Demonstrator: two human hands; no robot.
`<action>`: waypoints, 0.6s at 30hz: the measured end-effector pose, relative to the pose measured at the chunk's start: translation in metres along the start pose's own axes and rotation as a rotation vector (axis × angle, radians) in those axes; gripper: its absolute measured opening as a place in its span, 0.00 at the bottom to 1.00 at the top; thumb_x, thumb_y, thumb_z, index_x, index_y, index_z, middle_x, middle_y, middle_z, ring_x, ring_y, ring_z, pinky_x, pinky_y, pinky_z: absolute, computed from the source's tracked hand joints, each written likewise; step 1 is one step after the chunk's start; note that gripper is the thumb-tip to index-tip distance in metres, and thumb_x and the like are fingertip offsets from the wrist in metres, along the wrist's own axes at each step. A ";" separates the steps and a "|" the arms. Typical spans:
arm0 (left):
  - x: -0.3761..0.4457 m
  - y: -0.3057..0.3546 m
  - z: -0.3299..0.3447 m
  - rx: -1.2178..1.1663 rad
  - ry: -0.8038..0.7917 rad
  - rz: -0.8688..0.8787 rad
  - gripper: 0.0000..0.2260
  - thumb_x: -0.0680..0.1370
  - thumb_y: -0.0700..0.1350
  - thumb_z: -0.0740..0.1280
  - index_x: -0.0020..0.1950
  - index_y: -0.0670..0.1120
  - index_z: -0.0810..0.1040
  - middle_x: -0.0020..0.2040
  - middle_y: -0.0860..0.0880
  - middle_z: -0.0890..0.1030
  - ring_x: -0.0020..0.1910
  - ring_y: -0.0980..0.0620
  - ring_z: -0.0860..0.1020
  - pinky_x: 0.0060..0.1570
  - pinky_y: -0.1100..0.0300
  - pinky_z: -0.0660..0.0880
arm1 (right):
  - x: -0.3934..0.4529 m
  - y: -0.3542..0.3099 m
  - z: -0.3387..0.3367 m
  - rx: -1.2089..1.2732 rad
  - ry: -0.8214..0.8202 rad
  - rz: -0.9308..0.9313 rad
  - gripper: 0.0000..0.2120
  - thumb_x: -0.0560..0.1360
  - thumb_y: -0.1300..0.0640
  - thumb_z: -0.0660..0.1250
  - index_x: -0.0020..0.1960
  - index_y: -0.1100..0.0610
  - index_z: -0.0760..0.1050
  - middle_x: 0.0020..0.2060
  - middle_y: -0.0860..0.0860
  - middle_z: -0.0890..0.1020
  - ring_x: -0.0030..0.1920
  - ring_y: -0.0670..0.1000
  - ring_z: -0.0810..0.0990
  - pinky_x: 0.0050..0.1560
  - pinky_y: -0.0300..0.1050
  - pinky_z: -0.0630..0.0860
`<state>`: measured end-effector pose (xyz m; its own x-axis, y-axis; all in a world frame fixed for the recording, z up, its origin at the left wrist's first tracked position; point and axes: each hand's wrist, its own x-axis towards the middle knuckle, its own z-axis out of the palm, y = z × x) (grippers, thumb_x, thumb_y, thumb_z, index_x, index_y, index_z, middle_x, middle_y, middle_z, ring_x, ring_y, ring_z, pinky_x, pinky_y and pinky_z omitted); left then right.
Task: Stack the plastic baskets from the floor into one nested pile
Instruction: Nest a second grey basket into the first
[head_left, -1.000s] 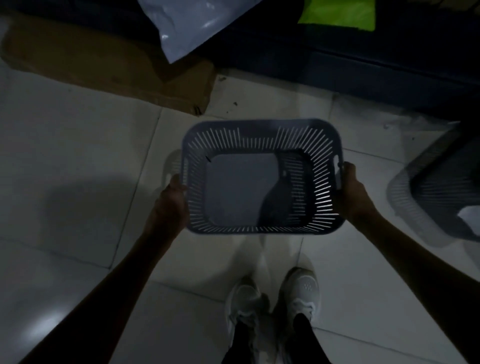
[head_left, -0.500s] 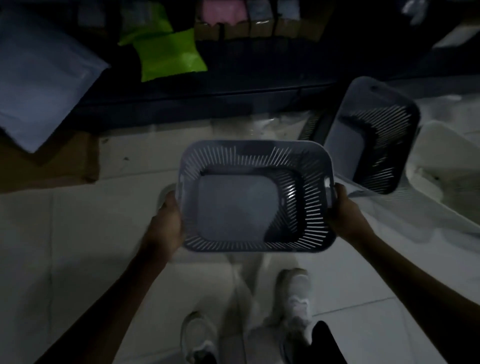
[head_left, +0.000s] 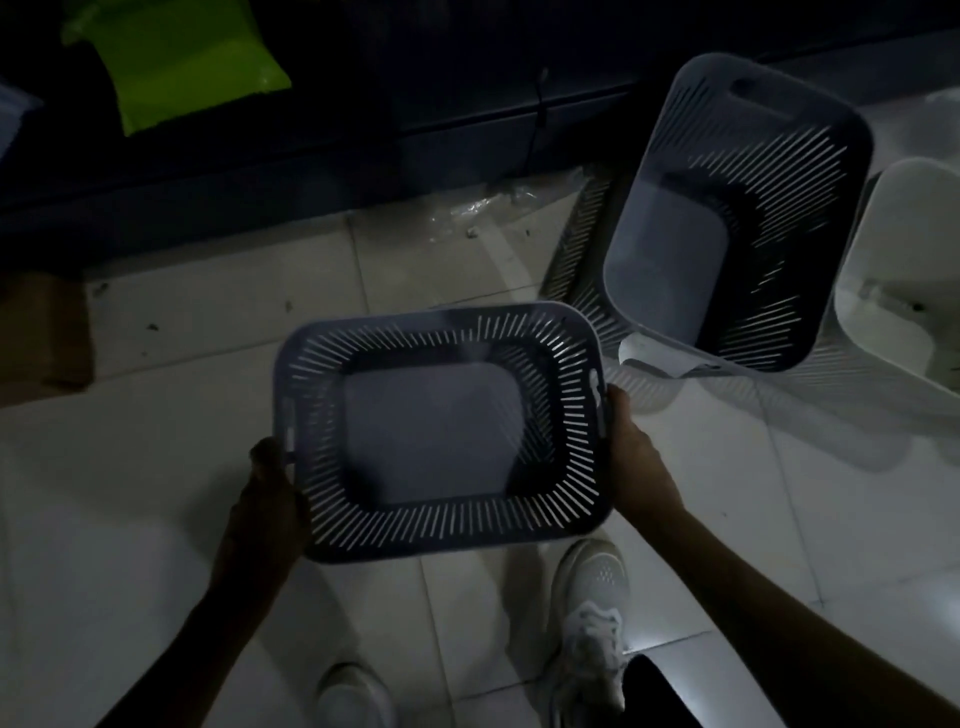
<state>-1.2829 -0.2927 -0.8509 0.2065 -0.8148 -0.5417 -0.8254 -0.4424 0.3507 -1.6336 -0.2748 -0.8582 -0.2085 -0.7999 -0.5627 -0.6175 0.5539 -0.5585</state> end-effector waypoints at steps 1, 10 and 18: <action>-0.001 0.001 -0.001 0.028 0.006 0.011 0.23 0.75 0.34 0.63 0.68 0.44 0.61 0.57 0.37 0.78 0.48 0.33 0.79 0.44 0.45 0.75 | 0.002 0.002 -0.004 0.022 -0.042 -0.011 0.27 0.76 0.52 0.65 0.69 0.47 0.54 0.54 0.56 0.81 0.47 0.56 0.82 0.48 0.55 0.80; -0.022 0.079 -0.036 0.325 0.130 0.115 0.30 0.76 0.50 0.68 0.73 0.42 0.61 0.67 0.37 0.69 0.62 0.33 0.72 0.46 0.37 0.77 | -0.014 0.017 -0.091 0.046 0.063 0.182 0.30 0.74 0.44 0.67 0.71 0.52 0.62 0.62 0.55 0.78 0.52 0.54 0.81 0.49 0.47 0.77; -0.074 0.237 -0.046 0.159 0.167 0.251 0.28 0.77 0.50 0.65 0.71 0.36 0.68 0.67 0.34 0.72 0.66 0.34 0.71 0.61 0.40 0.71 | -0.025 -0.016 -0.244 -0.222 0.136 -0.086 0.21 0.73 0.55 0.68 0.64 0.57 0.69 0.56 0.57 0.81 0.53 0.59 0.80 0.50 0.49 0.76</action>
<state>-1.4696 -0.3546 -0.6930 0.0587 -0.9468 -0.3163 -0.9303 -0.1668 0.3267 -1.8037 -0.3208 -0.6861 -0.2388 -0.8737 -0.4238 -0.7856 0.4303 -0.4446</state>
